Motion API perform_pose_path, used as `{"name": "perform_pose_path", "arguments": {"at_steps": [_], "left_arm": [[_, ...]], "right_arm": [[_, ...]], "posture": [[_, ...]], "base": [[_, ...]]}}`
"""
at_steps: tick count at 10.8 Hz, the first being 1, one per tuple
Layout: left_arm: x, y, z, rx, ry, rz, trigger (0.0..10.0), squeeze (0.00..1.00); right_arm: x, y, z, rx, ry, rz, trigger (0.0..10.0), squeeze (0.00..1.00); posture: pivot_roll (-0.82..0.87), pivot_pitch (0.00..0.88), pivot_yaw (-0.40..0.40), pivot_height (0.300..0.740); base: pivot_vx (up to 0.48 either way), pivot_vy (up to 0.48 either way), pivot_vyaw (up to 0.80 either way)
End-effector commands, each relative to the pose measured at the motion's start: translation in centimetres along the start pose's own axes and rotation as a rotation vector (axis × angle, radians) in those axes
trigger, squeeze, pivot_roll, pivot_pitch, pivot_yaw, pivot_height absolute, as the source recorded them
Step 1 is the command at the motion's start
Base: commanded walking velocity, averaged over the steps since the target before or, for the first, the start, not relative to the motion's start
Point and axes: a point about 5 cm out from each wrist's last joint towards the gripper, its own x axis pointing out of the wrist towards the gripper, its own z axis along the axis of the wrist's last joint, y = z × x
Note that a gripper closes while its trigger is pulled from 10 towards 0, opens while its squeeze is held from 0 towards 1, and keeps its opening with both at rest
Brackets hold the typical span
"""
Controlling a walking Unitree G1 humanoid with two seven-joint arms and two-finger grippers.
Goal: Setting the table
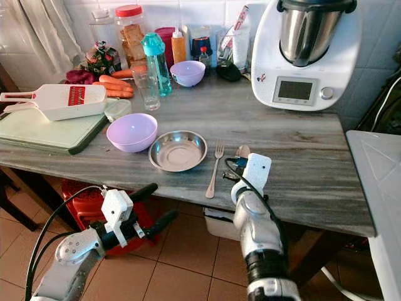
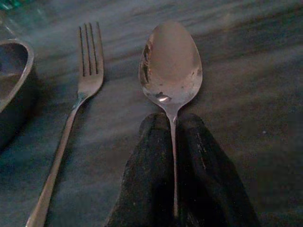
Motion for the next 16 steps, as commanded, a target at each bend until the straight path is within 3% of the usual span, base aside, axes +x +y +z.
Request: {"name": "perform_pose_path", "arguments": {"at_steps": [1, 12, 13, 16], "left_arm": [[0.0, 0.0, 0.3, 0.012, -0.002, -0.003, 10.0, 0.00], [0.1, -0.2, 0.1, 0.012, 0.008, -0.009, 10.0, 0.00], [0.2, -0.3, 0.1, 0.012, 0.007, -0.012, 10.0, 0.00], [0.2, -0.4, 0.3, 0.013, 0.003, -0.026, 10.0, 0.00]], "right_arm": [[0.3, 0.5, 0.3, -0.012, -0.005, 0.016, 10.0, 0.00], [1.9, 1.5, 0.1, -0.018, 0.013, 0.062, 10.0, 0.00], [1.8, 1.6, -0.2, 0.001, 0.019, 0.068, 10.0, 1.00], [1.8, 1.5, 0.0, 0.011, 0.003, 0.063, 10.0, 1.00]], "posture": [[0.04, 0.000, 0.060, 0.740], [0.05, 0.000, 0.061, 0.740], [0.05, 0.000, 0.061, 0.740], [0.06, 0.000, 0.063, 0.740]], "base": [[0.000, 0.000, 0.00], [0.000, 0.000, 0.00], [0.000, 0.000, 0.00], [0.000, 0.000, 0.00]]}}
